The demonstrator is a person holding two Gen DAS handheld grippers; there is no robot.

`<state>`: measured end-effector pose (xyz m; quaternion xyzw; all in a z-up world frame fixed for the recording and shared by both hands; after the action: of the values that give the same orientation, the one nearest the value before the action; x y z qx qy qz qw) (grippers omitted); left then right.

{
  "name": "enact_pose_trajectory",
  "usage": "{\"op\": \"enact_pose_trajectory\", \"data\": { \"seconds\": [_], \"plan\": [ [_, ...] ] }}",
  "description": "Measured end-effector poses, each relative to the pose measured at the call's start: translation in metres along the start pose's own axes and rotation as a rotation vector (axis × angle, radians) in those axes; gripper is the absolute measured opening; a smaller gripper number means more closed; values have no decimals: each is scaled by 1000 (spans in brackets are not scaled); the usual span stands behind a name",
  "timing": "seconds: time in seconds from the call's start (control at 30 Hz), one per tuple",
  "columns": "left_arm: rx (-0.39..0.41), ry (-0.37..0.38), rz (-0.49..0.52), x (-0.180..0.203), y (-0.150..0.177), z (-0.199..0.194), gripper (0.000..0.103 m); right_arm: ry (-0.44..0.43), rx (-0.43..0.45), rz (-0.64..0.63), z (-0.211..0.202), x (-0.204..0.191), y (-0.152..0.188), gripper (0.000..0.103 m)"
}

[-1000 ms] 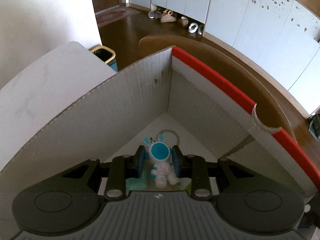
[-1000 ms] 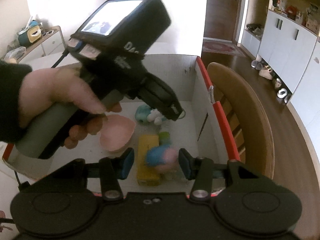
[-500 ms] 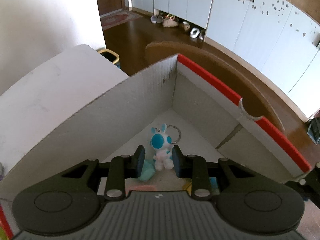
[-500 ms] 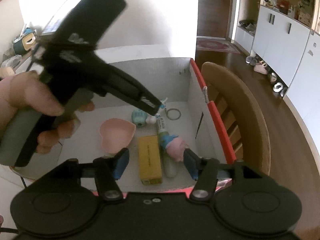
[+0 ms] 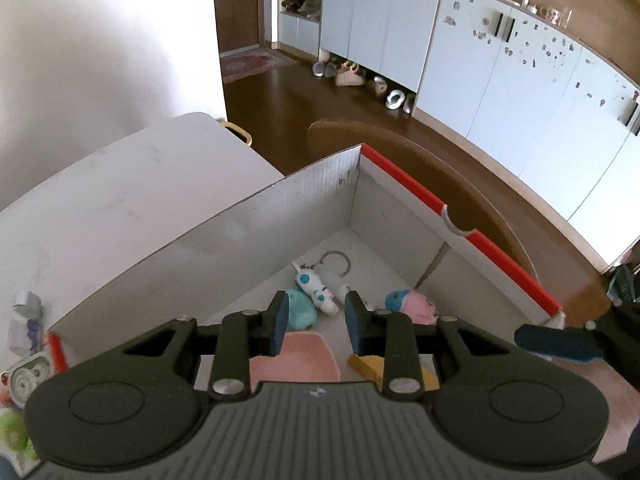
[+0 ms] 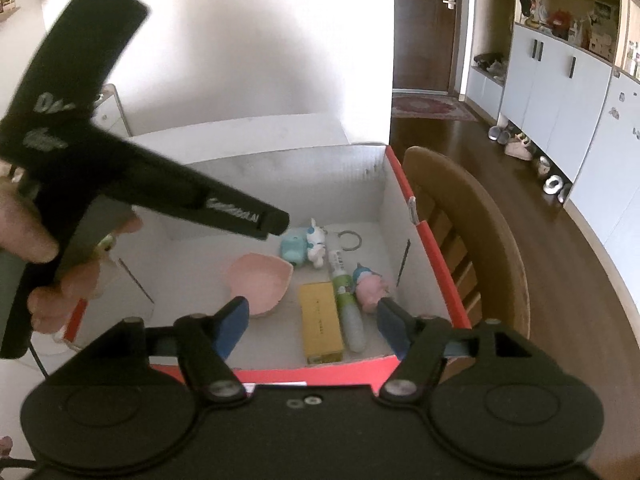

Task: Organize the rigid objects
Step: 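Move both tools back from the box to the pile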

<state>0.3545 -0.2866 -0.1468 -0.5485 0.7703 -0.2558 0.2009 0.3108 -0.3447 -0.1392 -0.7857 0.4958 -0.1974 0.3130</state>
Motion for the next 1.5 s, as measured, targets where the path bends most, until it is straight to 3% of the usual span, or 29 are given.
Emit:
{"op": "enact_pose_trajectory", "data": {
  "seconds": [0.1, 0.13, 0.7, 0.9, 1.03, 1.5],
  "plan": [
    [34, -1, 5, -1, 3, -16, 63, -2, 17, 7, -9, -3, -1, 74],
    [54, -3, 8, -3, 2, -22, 65, -4, 22, 8, -11, -5, -3, 75],
    [141, 29, -33, -42, 25, -108, 70, -37, 91, 38, -56, -51, -11, 99],
    [153, 31, -55, -67, 41, -130, 70, -50, 105, 63, -64, -77, -13, 102],
    [165, 33, -67, -86, 52, -147, 79, -77, 115, 71, -66, -100, -16, 102],
    [184, 19, -145, -177, 93, -189, 82, -142, 106, 16, -56, -185, -25, 102]
  ]
}}
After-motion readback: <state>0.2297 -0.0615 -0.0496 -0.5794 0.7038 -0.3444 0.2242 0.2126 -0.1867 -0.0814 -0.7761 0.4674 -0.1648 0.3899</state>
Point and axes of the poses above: each gripper's, at about its wrist camera, not at the fingertips, and z roughly the way its jaws point, x to its right, y to its underside, the point moved 5 cm from there along z, roughly the way its jaws point, and after that the axes turned 7 degrees about -z, right-handed, at the moved point
